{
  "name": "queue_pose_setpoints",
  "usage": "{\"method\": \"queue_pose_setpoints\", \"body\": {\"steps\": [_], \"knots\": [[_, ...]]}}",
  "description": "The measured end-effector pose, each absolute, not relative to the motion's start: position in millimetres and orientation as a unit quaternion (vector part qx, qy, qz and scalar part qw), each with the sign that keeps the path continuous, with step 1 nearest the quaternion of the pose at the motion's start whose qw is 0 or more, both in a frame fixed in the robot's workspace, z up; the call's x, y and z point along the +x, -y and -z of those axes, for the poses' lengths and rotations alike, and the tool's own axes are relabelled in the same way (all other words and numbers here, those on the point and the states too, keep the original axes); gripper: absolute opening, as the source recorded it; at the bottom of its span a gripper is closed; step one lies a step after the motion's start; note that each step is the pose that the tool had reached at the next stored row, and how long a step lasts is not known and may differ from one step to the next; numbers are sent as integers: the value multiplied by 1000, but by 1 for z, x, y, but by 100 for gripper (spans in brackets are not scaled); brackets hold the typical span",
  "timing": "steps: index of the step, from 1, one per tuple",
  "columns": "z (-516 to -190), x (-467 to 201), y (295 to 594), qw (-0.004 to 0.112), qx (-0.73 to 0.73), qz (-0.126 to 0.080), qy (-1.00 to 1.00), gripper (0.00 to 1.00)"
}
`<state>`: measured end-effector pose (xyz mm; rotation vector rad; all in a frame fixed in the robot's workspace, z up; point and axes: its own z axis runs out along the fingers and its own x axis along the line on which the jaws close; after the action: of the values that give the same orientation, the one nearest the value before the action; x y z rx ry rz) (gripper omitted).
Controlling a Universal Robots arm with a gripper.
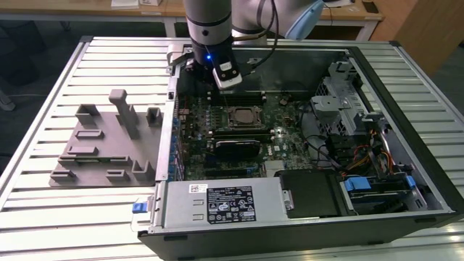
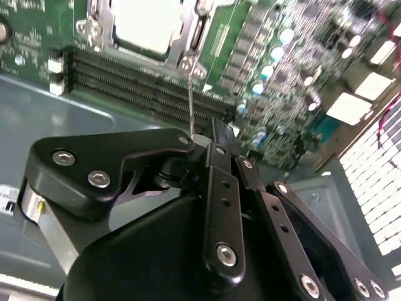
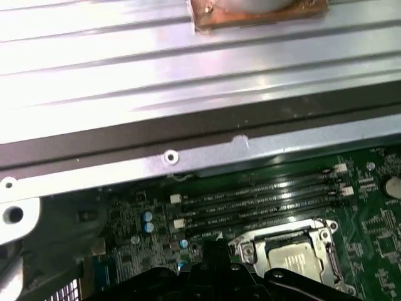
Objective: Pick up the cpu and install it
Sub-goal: 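Install the first cpu locking lever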
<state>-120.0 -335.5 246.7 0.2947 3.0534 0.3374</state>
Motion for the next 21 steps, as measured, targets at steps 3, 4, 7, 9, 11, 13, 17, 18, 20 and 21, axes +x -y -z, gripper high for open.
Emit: {"method": "queue_pose_setpoints", "body": {"steps": [3,4,7,9,11,13,17,18,20,21], "knots": [[-247,-120,335,27,96,-113,-989,11],[-247,-120,335,27,96,-113,-989,11],[-247,-119,335,27,96,-113,-989,11],[-247,-115,335,27,96,-113,-989,11],[-247,-110,335,27,96,-113,-989,11],[-247,-104,335,26,96,-113,-989,11],[-247,-93,335,26,96,-112,-989,11],[-247,-91,335,26,96,-112,-989,11],[-247,-87,335,26,96,-112,-989,11],[-247,-86,335,26,96,-111,-989,11]]}}
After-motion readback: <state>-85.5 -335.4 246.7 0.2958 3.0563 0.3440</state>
